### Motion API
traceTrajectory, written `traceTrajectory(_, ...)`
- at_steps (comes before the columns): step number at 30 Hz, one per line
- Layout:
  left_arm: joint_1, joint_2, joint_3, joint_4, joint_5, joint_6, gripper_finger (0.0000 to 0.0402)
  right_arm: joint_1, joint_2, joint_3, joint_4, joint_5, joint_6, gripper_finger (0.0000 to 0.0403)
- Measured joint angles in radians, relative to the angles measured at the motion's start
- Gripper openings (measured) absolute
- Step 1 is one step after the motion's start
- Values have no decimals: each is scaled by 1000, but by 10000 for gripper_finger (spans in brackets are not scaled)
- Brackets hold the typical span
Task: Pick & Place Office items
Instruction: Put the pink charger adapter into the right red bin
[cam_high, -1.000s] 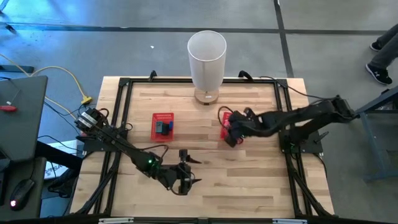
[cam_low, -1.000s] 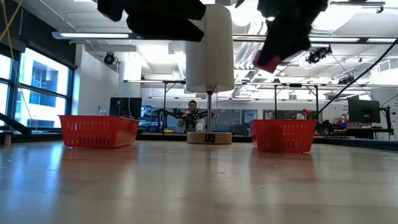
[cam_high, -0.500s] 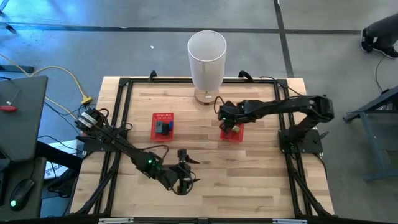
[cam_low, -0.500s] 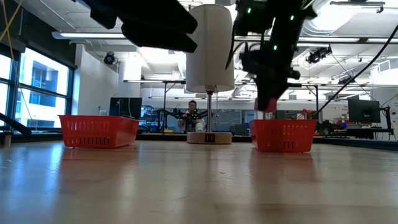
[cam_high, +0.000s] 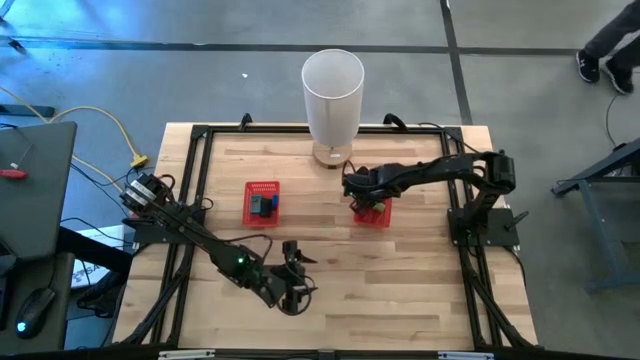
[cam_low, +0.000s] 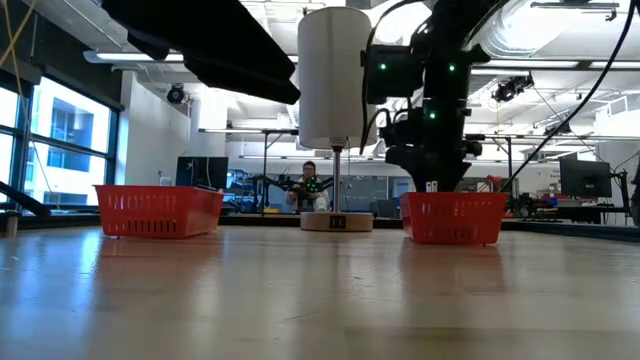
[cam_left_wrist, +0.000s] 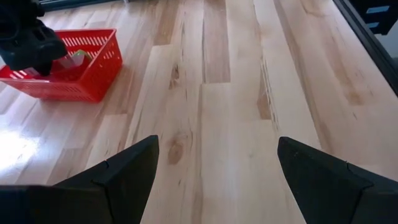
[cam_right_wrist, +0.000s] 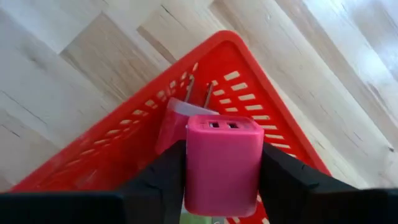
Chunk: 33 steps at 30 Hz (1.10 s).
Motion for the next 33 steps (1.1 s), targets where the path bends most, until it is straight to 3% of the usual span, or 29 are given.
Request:
traceTrajectory(6, 0, 0, 0, -14, 0, -1, 317, 1, 1, 0, 12, -5, 1, 182)
traceTrajectory(20, 0, 0, 0, -15, 0, -23, 317, 1, -1, -1, 5, 15, -26, 187)
traceTrajectory(27, 0, 0, 0, -15, 0, -26, 318, 3, -61, -3, -7, 16, -29, 187)
traceTrajectory(33, 0, 0, 0, -15, 0, -34, 318, 1, -71, -3, -10, -38, -28, 187)
